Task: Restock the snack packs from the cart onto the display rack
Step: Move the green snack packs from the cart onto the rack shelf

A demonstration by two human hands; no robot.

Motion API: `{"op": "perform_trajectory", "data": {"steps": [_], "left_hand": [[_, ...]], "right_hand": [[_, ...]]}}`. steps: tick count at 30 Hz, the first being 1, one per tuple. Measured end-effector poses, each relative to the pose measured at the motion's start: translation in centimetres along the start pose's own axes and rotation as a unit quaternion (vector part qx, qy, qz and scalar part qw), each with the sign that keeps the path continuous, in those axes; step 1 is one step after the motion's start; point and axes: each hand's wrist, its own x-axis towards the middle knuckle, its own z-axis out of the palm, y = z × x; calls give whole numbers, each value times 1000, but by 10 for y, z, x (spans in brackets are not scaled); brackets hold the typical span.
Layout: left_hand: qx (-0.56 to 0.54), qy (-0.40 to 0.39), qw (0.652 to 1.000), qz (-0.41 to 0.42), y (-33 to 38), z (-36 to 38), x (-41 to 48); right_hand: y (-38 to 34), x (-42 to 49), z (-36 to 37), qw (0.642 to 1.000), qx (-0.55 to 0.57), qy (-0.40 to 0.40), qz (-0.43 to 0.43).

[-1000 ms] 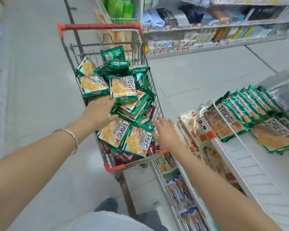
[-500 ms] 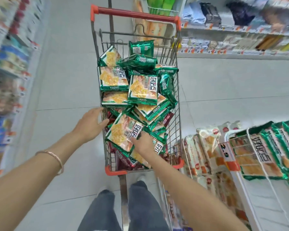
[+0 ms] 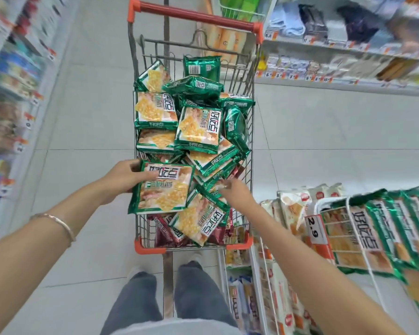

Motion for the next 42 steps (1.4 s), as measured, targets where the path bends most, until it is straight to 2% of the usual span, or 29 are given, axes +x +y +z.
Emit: {"op": "perform_trajectory", "data": {"steps": [2,3,5,8,11,15,18,22,25,28,30,31,33,34,35,37,39,42], "left_hand": [[-57,11,998,-26,-9,-8,0],[-85,12,996,-34,-11,-11,0],[-138,11,990,-36,-15,-16,-1],[-167,17,985,-27,-14,-22,3],[-125,10,992,-9,-7,-25,3],[-61,-4,998,34,8,-25,-1],[-31,-49,998,18,26,-12,-8],[-5,-124,992,0,50,20,-29],[60,-199,978,22,61,45,-43],[85,-209,973,49,65,73,-53],[71,-192,976,71,63,89,-59],[63,-183,978,80,65,95,-61],[36,-195,976,88,74,106,-63],[26,-207,974,87,81,114,-66],[14,-218,972,86,89,125,-68],[6,-256,962,96,107,154,-84],[30,-305,943,127,125,194,-106],[87,-395,892,202,154,263,-138]], "right_hand": [[24,-2,25,987,-105,-117,34],[32,-3,36,984,-114,-131,30],[42,-12,43,993,-43,-102,32],[50,-23,32,986,141,-83,43],[45,-43,3,978,203,-41,13],[4,-76,-49,952,296,66,-40],[-40,-97,-74,950,273,102,-111],[-90,-104,-69,959,206,84,-178],[-96,-103,-58,966,144,121,-177],[-84,-113,-60,961,192,141,-140],[-70,-128,-64,946,242,184,-115],[-62,-137,-68,934,255,233,-95],[-38,-161,-75,894,292,338,-28],[-21,-171,-79,877,323,354,8],[-3,-182,-83,872,353,338,38],[34,-203,-88,874,405,254,85],[71,-229,-93,853,478,188,90],[127,-273,-110,796,546,252,70]]}}
